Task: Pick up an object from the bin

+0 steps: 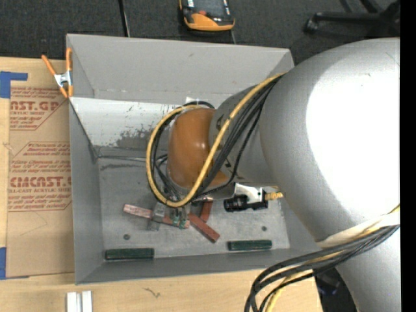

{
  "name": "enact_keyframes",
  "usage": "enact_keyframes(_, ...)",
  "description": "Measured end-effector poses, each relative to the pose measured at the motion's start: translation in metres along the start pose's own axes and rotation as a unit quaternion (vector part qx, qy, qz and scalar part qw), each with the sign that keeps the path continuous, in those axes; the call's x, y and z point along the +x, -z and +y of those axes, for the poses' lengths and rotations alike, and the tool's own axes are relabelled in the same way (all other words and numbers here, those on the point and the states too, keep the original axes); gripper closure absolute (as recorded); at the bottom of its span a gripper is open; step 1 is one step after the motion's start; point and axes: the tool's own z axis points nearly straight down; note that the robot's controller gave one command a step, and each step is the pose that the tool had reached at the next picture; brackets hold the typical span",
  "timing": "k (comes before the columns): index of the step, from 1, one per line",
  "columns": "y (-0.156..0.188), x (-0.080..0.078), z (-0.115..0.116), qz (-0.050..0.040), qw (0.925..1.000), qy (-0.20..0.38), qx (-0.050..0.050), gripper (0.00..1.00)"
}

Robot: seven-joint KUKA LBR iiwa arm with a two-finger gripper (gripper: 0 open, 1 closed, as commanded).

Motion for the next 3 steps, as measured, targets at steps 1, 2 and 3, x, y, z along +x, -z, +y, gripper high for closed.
enact_keyframes(1, 0.001, 0.000, 0.000, 0.0001, 1.0000, 0.000, 0.000, 1.00)
enact_keyframes(2, 0.004, 0.001, 0.000, 0.0010, 1.0000, 0.000, 0.001, 1.00)
enact_keyframes(3, 0.012, 0.001, 0.000, 0.0016, 1.0000, 0.000, 0.001, 1.00)
